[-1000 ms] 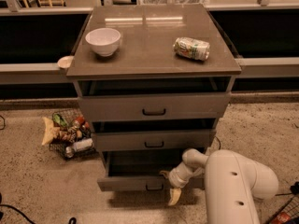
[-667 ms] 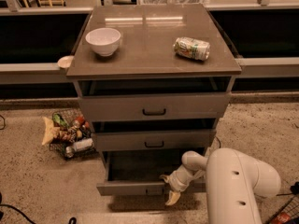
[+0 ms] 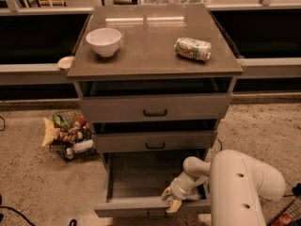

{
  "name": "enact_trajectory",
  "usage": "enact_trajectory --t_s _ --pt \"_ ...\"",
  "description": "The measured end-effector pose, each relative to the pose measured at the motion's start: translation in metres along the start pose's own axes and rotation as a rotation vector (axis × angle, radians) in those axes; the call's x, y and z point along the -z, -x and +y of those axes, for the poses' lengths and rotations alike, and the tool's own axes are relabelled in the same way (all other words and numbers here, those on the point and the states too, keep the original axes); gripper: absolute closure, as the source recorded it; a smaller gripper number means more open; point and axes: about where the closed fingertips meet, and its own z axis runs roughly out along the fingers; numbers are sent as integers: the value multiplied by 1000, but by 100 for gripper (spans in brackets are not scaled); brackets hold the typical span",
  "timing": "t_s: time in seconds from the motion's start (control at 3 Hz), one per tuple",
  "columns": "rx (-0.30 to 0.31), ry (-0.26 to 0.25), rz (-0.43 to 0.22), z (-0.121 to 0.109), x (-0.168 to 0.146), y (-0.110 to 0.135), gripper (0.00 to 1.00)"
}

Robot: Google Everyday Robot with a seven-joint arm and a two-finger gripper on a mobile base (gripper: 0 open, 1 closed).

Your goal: Open bottom drawer

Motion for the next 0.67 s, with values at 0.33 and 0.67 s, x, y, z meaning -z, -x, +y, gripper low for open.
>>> enact_trajectory --t_s 0.33,0.67 --pt "0 0 0 1 1 2 89" --pt "0 0 0 1 1 2 67"
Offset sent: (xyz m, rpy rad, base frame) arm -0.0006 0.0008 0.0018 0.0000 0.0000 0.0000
